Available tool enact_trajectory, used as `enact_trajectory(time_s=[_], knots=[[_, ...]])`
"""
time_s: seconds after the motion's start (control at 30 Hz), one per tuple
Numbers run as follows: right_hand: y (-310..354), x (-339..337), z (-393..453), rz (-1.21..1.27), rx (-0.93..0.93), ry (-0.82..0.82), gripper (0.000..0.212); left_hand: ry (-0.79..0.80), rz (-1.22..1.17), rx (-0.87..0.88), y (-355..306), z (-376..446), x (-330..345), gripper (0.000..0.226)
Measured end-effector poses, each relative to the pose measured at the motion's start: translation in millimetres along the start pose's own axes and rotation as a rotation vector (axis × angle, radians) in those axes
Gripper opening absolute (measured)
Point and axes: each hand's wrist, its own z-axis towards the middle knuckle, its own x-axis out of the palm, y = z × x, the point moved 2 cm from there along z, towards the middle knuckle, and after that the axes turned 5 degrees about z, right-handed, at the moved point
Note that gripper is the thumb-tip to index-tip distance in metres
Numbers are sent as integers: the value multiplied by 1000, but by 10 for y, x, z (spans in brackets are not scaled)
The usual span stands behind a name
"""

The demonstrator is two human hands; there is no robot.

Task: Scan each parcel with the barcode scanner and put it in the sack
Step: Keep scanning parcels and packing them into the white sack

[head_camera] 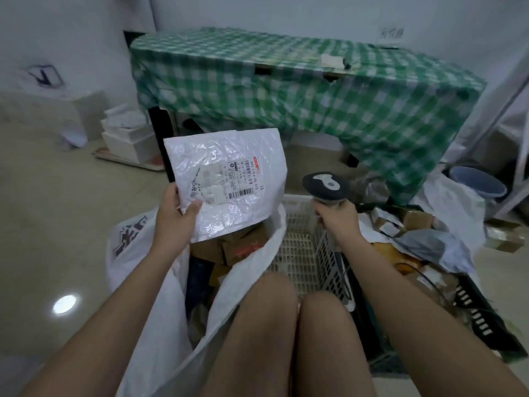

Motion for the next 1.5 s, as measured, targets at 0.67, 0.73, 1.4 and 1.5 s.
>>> enact_trajectory(time_s=[0.67,0.73,1.4,1.5], knots=[[-364,914,512,-59,71,13,30,599,1194,394,924,32,530,82],[-353,866,506,-32,75,10,31,588,1223,469,1043,183,758,79],[98,1101,1061,25,-178,112,27,710,1279,236,1805,1026,1348,83],[14,1165,1050,-16,-169,89,31,812,1051,124,1723,1075,1239,65]])
